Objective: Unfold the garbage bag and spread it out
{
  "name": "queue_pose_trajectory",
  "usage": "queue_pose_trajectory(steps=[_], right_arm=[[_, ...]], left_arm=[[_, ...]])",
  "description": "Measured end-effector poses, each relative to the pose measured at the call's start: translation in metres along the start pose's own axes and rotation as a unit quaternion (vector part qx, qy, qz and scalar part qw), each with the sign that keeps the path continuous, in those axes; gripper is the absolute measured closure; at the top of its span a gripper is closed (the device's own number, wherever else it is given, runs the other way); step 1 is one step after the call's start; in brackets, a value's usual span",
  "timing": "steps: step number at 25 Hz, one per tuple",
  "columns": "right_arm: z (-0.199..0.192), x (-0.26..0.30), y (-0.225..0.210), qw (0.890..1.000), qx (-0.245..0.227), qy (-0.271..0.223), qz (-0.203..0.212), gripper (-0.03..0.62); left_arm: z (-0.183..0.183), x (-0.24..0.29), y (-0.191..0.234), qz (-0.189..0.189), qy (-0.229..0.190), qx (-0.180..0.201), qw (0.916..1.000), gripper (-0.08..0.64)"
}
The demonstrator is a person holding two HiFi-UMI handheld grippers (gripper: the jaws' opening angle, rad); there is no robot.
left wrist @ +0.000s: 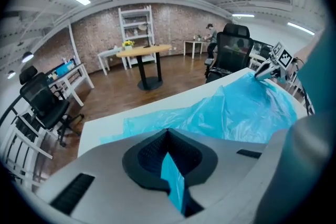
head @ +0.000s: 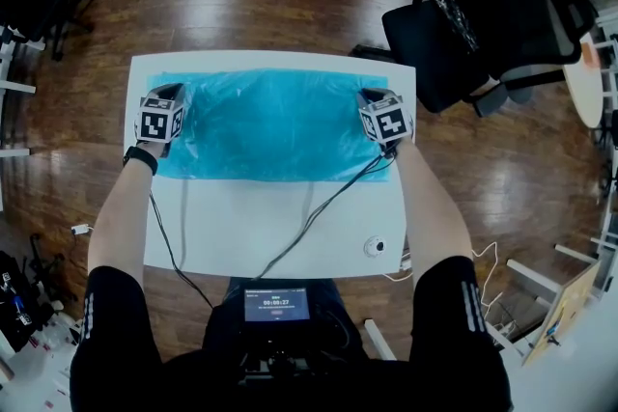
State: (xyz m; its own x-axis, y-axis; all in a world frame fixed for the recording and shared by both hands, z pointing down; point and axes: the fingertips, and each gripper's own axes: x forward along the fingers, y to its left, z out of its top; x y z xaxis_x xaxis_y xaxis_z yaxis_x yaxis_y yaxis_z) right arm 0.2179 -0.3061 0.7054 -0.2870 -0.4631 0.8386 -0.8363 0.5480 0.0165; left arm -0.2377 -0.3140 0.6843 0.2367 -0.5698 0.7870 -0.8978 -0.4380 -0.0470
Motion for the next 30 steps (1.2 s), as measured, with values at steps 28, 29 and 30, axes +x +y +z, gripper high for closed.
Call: queue_pose_trajectory(steps=[28, 29, 30], right_arm=[[0.042, -0.143, 0.046, 0.98, 0.006, -0.197, 0.008, 0.565], [0.042, -0.151, 0.05, 0.979, 0.011, -0.206, 0.01, 0.565], [0.04, -0.159, 0.053, 0.977, 0.017, -0.214, 0.011, 0.566]], left_arm=[[0.047, -0.145, -0.049, -0.055, -0.179, -0.009, 0.9822, 0.555], [0.045, -0.151, -0.051, -0.059, -0.183, -0.012, 0.9813, 0.555], [0.042, -0.158, -0.054, -0.063, -0.185, -0.015, 0.9806, 0.555]])
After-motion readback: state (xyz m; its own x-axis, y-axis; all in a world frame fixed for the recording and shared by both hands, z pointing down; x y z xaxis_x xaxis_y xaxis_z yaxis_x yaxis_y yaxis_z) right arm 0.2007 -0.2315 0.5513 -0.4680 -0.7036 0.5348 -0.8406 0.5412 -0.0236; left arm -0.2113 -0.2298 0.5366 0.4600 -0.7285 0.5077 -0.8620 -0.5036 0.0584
